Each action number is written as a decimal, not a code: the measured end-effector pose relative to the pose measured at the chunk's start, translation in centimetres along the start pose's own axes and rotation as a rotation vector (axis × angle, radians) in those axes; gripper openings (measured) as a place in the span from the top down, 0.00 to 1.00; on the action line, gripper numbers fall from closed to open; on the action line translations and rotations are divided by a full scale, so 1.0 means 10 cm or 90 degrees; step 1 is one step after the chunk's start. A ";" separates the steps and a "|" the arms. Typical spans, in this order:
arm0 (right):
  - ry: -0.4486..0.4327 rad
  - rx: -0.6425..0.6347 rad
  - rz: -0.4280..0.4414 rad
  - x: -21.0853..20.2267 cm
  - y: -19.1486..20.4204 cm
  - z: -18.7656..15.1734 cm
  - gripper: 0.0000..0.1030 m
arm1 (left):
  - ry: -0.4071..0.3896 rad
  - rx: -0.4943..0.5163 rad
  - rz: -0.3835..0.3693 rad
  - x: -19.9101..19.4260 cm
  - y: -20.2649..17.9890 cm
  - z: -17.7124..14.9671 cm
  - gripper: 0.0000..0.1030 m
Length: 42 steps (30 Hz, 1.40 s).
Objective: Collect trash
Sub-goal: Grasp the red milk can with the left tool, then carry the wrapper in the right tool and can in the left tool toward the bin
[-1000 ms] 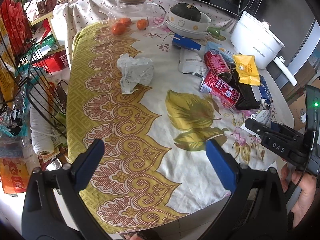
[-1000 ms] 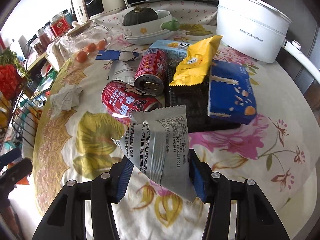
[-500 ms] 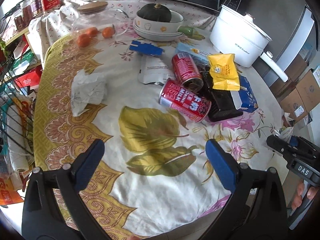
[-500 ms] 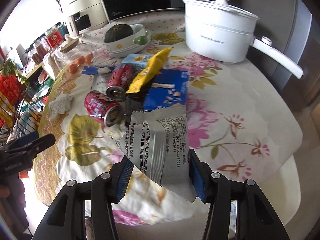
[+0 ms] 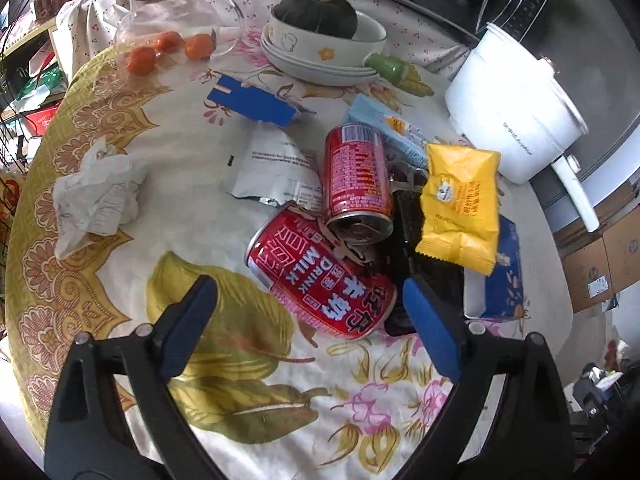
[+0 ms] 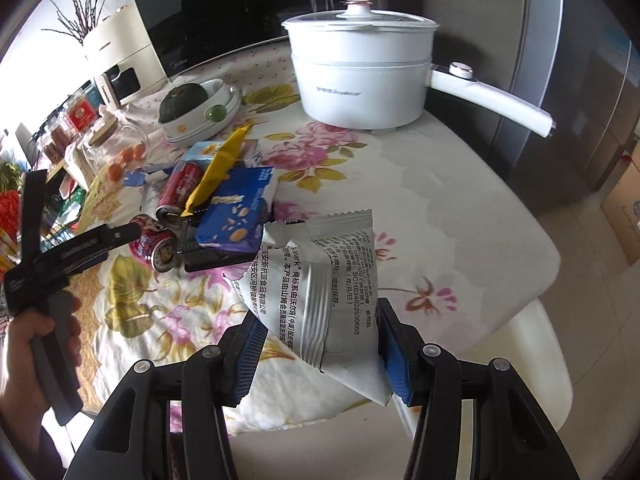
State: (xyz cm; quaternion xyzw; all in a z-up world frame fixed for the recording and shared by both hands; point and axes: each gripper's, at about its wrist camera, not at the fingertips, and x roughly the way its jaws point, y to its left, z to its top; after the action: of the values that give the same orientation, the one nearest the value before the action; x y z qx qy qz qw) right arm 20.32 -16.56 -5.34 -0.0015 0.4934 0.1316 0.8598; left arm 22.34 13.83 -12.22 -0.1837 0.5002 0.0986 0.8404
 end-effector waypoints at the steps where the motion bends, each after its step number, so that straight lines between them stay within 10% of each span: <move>1: -0.002 0.002 -0.004 -0.02 -0.06 0.00 0.47 | 0.007 -0.005 0.006 0.06 0.00 0.01 0.11; 15: 0.008 0.044 -0.026 -0.14 -0.61 -0.09 0.46 | 0.053 0.042 0.009 0.26 -0.15 0.02 0.20; 18: 0.007 0.042 -0.030 -0.17 -0.62 -0.12 0.45 | 0.074 0.082 -0.013 0.22 -0.16 -0.09 0.50; 42: 0.030 0.045 -0.023 -0.26 -0.73 -0.29 0.45 | 0.042 0.208 -0.070 -0.49 -0.16 -0.67 0.53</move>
State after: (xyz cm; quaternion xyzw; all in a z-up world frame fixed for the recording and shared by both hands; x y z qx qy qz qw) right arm 18.25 -24.56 -5.59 0.0167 0.5179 0.0987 0.8496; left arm 15.13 9.72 -10.48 -0.0751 0.5258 -0.0363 0.8465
